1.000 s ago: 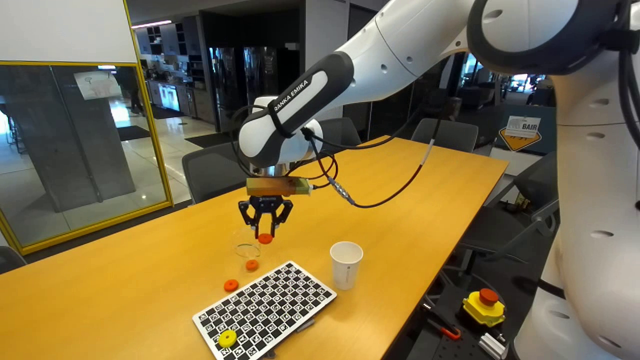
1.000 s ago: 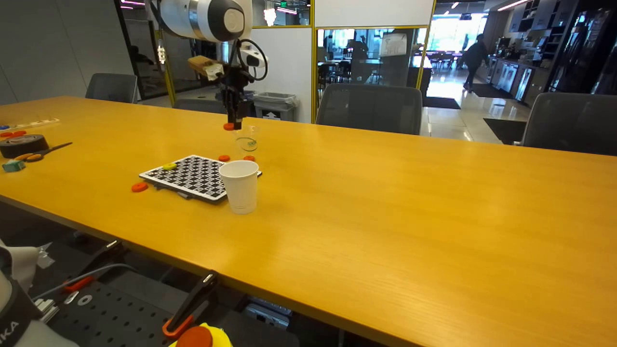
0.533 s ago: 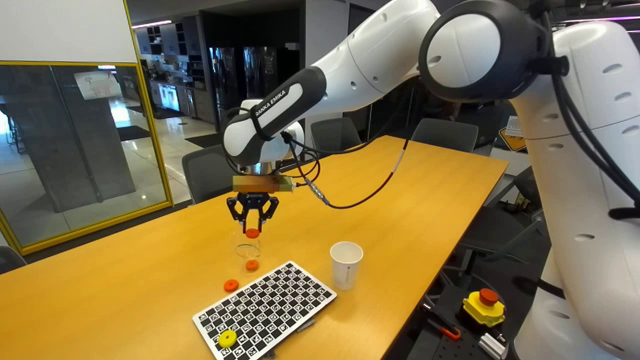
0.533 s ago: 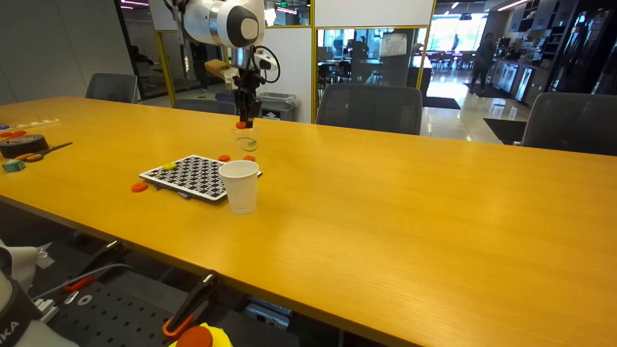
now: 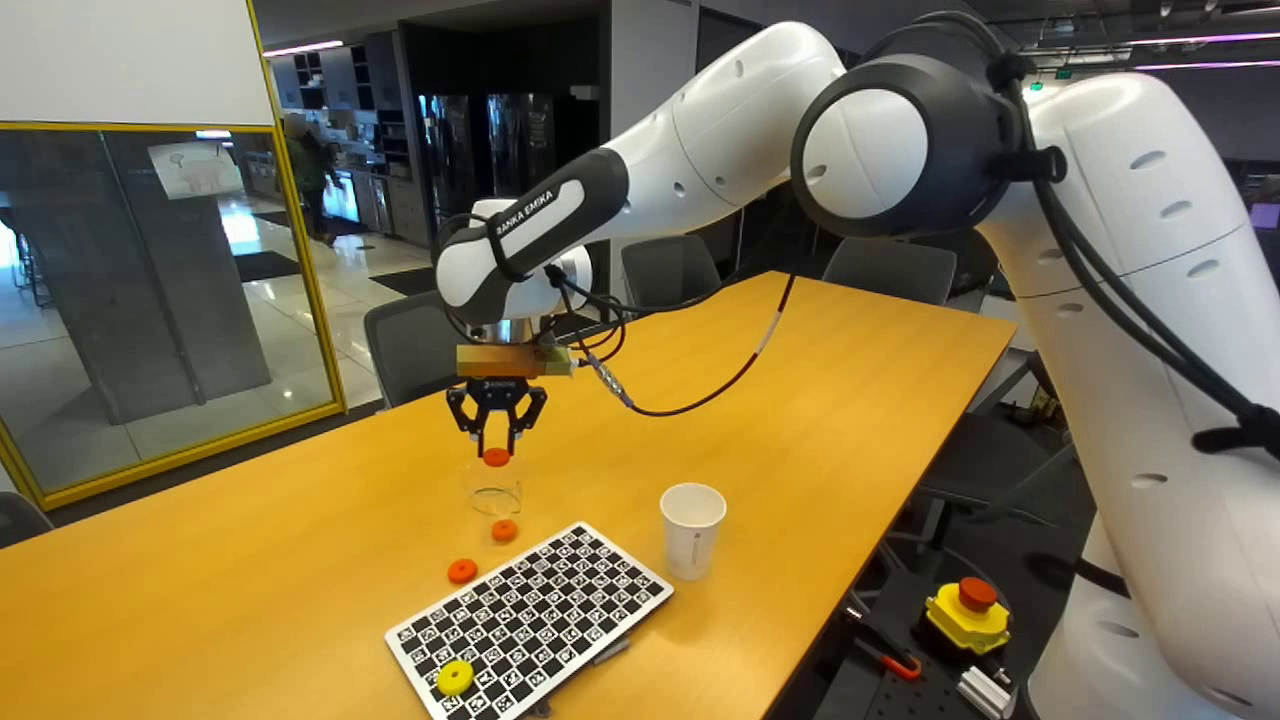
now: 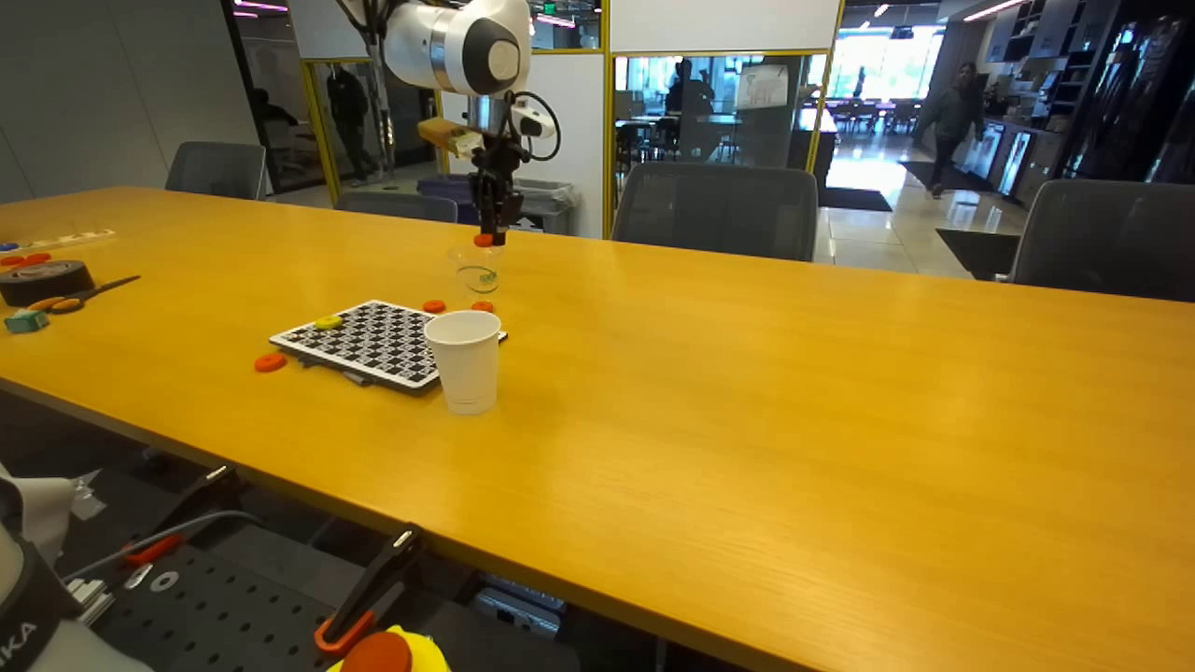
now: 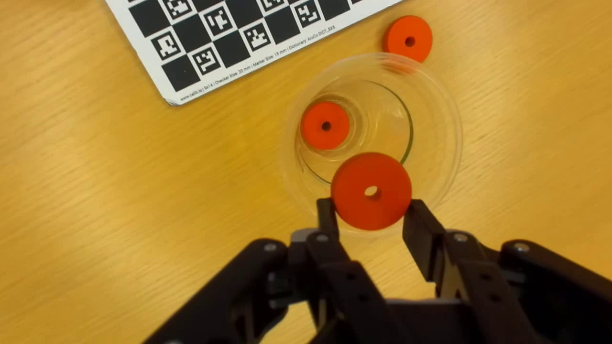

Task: Put one round orange block in the clear cup then put a round yellow block in the white cup, then put two round orange blocks in the clear cup and put the last round yellow block in the white cup

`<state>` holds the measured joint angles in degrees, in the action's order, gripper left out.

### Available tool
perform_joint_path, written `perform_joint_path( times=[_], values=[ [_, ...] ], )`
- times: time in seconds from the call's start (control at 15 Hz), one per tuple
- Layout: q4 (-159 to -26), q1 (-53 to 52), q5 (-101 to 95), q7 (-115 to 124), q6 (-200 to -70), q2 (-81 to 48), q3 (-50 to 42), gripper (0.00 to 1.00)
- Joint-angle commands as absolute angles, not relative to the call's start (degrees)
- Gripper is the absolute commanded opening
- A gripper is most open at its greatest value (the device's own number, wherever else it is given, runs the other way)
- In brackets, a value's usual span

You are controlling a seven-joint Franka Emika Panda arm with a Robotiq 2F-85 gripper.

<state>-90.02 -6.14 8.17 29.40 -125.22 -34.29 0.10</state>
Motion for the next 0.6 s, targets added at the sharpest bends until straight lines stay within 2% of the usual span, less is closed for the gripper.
perform_joint_path(
  times=[0.0, 0.53],
  values=[
    [-85.73, -5.78, 8.97, 27.45, -122.32, -36.28, 0.14, 0.23],
    [-86.22, -5.64, 9.38, 25.69, -119.35, -35.62, 0.6, 0.23]
  ],
)
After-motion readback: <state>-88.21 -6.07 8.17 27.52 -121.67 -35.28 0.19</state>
